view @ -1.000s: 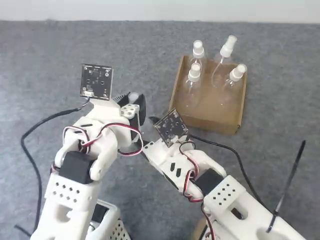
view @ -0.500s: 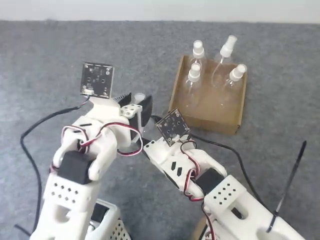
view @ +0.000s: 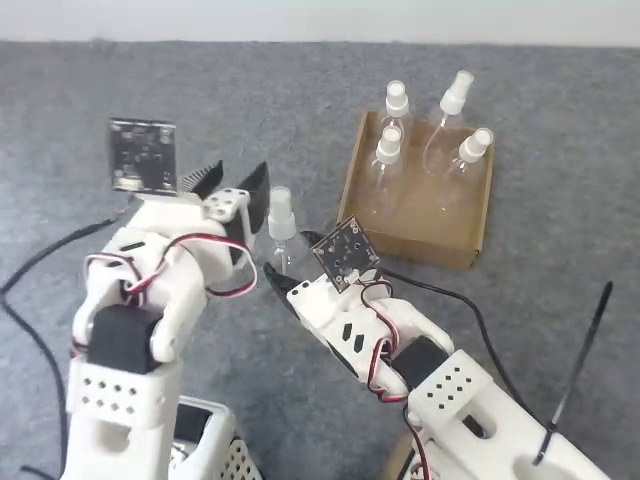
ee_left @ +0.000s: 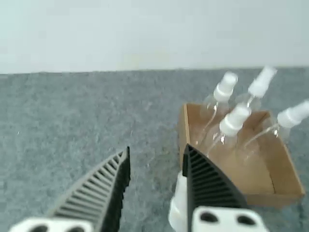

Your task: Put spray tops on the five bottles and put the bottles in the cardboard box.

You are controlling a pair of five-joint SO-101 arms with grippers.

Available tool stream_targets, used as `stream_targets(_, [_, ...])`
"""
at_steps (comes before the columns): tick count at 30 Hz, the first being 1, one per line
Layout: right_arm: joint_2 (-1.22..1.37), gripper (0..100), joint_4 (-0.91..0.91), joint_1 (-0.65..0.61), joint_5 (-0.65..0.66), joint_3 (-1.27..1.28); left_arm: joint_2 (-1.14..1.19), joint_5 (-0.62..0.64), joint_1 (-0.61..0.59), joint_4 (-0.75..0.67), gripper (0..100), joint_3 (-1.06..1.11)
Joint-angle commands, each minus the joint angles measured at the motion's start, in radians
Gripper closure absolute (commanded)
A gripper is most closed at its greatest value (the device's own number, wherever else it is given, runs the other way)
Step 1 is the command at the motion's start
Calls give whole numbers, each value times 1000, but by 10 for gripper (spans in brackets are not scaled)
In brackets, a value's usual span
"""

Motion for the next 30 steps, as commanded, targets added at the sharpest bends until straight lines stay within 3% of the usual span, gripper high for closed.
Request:
stream_targets(1, [-41,993,-22,13,-11,-14,-15,-8,34,-31,836,59])
stream_targets(22, [-41,993,-28,19,-12,-14,-29,-3,-6,-8,835,102])
stream_targets(27, [-41,993,-30,16,-12,3,-176,-11,-9,54,834,85])
stream_targets(30, [-42,993,-30,19,-12,5,-293,-12,-74,46,833,154])
